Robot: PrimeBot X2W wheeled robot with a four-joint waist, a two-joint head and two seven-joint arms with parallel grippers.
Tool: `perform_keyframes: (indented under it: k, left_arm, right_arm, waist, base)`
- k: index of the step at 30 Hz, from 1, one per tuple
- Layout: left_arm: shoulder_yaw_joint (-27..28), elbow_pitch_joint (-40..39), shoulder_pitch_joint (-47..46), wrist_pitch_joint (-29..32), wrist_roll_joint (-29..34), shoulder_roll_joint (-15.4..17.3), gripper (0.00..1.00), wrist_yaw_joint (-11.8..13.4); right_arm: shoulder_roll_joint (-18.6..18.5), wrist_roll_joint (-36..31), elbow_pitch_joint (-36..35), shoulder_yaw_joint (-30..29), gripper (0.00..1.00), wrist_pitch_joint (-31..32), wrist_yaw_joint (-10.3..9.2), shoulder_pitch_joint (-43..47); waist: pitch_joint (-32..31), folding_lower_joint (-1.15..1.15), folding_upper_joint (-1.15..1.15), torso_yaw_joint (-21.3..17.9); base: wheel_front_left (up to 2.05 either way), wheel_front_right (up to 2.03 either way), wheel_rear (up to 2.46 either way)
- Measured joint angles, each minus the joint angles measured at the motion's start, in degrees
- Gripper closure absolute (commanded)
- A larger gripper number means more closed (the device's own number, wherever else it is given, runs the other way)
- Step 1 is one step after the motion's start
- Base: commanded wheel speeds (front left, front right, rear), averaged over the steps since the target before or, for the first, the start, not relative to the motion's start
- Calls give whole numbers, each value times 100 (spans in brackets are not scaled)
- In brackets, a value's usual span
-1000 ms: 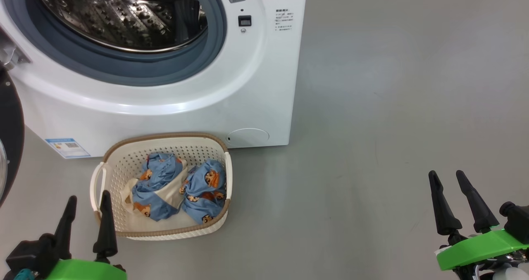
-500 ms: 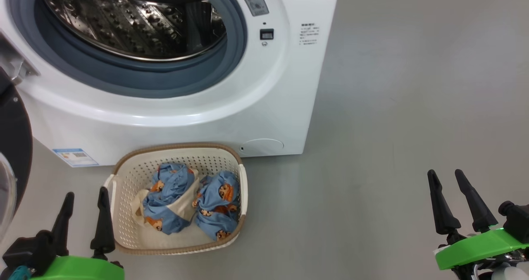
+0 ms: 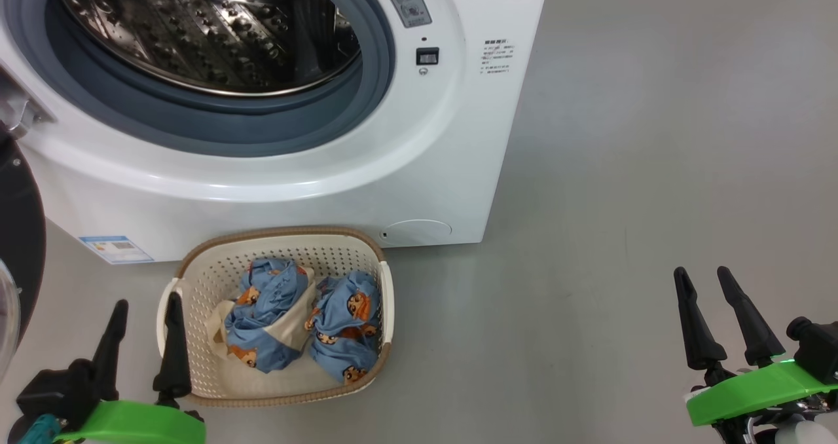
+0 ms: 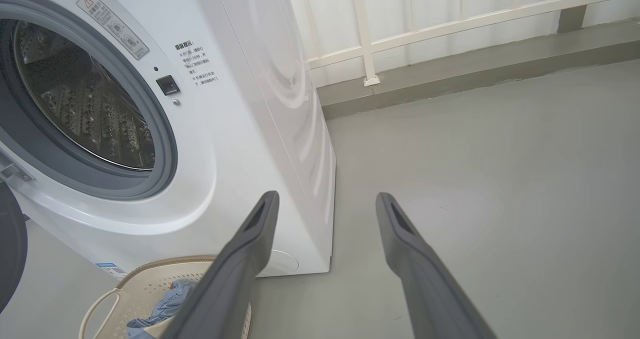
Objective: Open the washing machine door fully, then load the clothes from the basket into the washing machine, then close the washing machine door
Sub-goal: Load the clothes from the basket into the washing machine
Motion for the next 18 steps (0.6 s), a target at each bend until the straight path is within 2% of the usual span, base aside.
perform_keyframes:
  k: [18]
  left_arm:
    - [-423,962,-425,1,51,-3,0,0]
  right_arm:
    - [100,0,-47,123,0,0,0,-326]
  waist:
    - [503,0,0,-13]
  base:
    - [0,0,0]
